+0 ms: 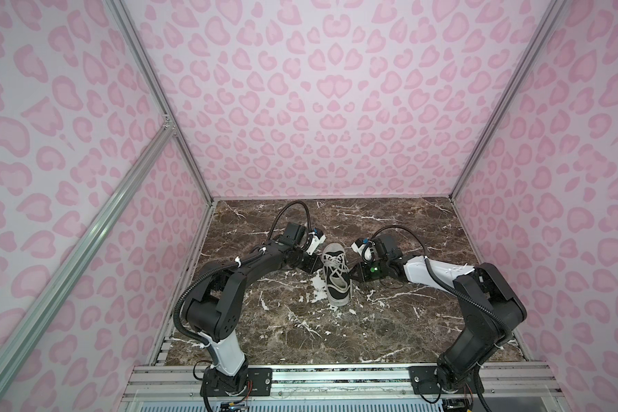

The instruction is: Tie the shoes

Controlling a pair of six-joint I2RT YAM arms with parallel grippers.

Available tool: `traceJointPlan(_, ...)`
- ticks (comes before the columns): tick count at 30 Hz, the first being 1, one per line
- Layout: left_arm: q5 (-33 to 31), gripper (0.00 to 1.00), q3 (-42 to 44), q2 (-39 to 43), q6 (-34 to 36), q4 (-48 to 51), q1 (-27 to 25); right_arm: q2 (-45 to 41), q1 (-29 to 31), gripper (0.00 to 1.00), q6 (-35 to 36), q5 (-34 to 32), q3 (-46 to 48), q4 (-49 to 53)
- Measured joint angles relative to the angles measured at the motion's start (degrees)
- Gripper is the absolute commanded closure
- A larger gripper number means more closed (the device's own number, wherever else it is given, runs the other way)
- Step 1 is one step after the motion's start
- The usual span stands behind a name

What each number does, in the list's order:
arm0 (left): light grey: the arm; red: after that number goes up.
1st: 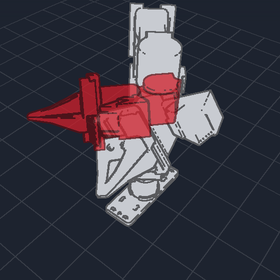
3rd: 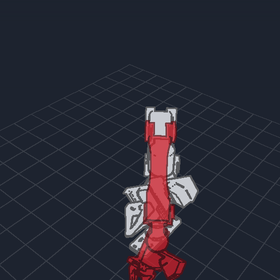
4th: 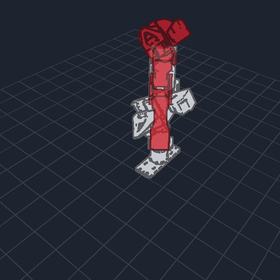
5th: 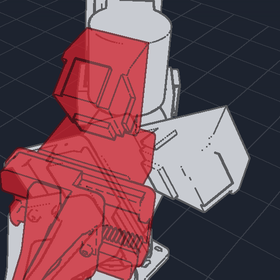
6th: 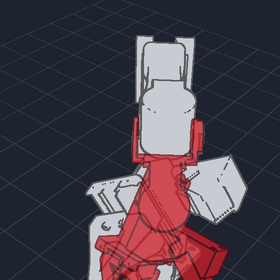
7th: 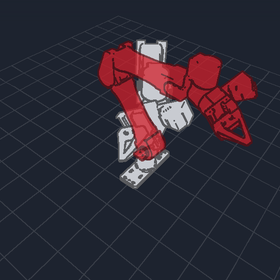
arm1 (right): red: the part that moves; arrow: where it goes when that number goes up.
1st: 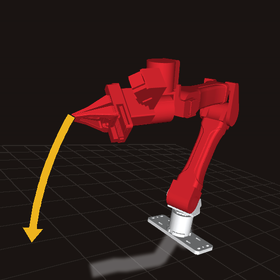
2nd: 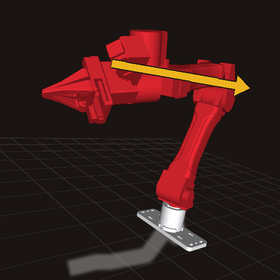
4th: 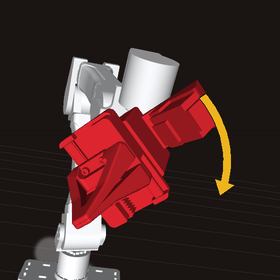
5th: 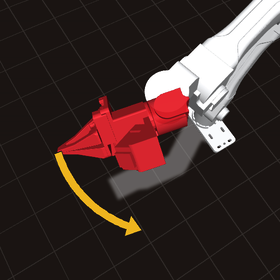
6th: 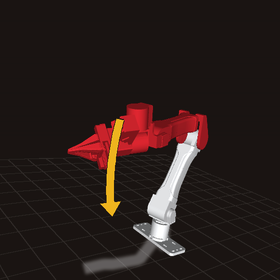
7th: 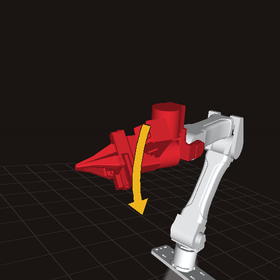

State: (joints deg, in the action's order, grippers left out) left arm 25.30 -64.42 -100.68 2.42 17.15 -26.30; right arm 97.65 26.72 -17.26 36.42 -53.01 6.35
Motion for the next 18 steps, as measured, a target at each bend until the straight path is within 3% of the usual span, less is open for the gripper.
traceJointPlan(18, -4.74, 0.80, -4.81, -0.22, 2.43, 6.75, 0.04, 3.06, 0.66, 0.98, 11.69, -12.28, -17.25, 23.54)
